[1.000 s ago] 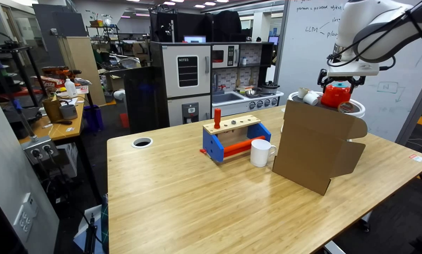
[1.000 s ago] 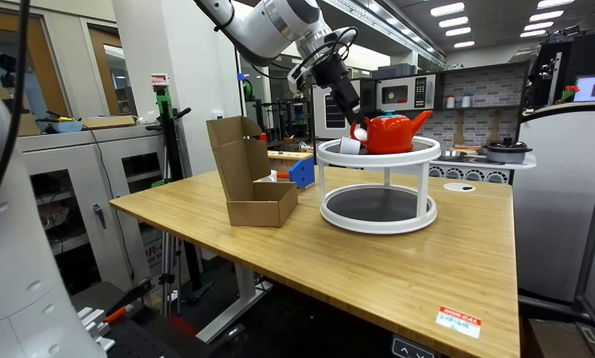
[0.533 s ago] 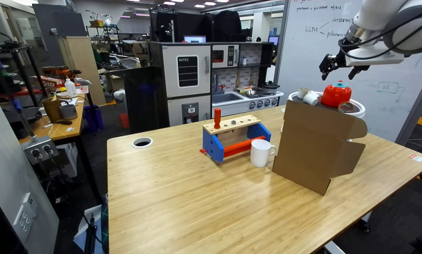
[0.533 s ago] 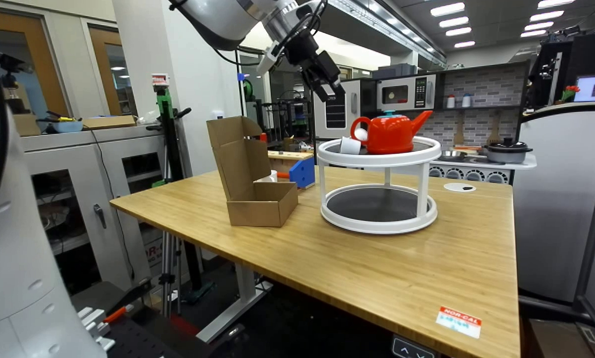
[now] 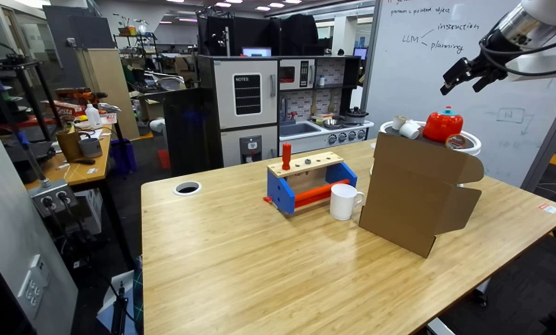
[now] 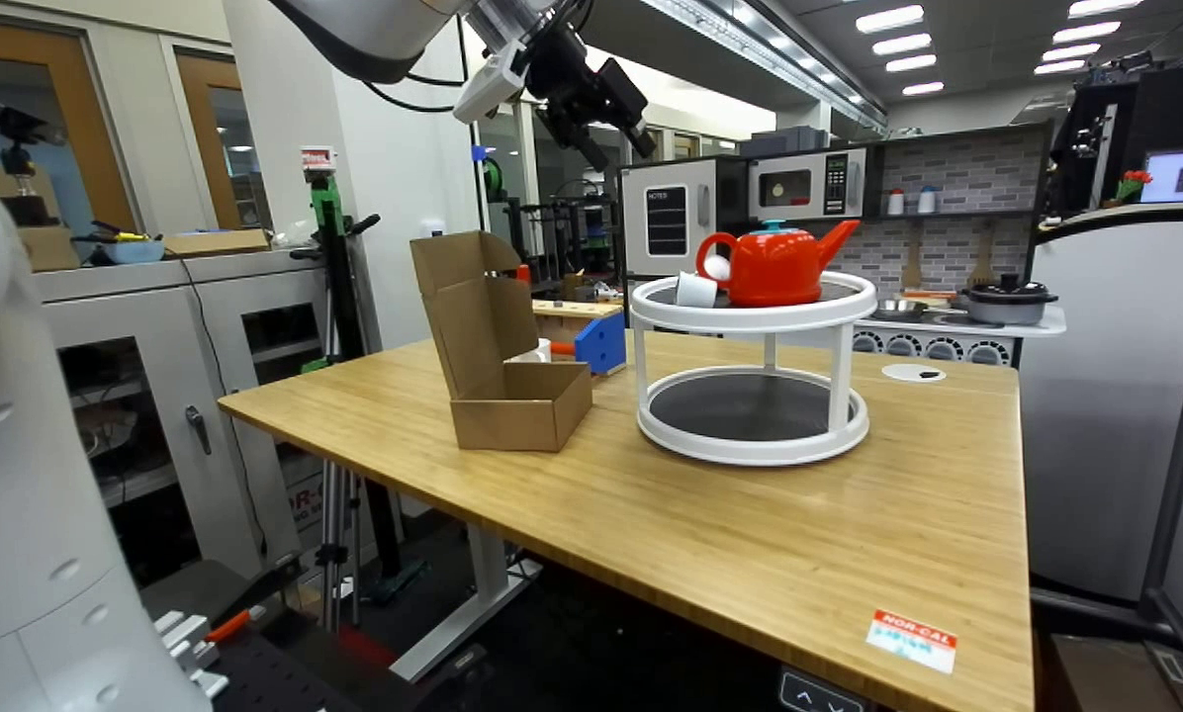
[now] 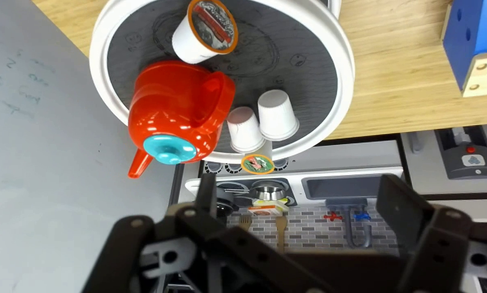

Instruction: Put the kettle on the top shelf of the stand

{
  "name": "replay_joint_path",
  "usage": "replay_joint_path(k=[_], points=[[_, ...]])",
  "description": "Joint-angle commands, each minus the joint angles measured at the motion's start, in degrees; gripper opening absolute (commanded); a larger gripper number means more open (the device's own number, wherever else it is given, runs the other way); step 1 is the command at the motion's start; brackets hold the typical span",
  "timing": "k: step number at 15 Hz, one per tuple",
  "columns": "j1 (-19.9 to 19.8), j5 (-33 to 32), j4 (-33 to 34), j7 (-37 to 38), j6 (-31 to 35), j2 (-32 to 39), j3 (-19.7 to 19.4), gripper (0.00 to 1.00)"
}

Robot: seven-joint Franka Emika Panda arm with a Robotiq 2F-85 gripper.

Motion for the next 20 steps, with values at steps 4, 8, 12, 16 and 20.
replay_joint_path(k=[4,8,12,16,20], points=[[-5.97,10.69,-2.81,-3.54,-0.19,-3.82,4.59,1.00],[-5.84,14.11,-3.27,-3.77,-1.56,-4.68,4.79,1.00],[-5.85,14.13,-3.34,-3.76,-1.57,-4.68,4.80,1.00],[-5.85,14.13,-3.35,-3.76,-1.58,-4.68,4.80,1.00],[-5.85,14.13,-3.35,-3.75,-1.58,-4.68,4.80,1.00]])
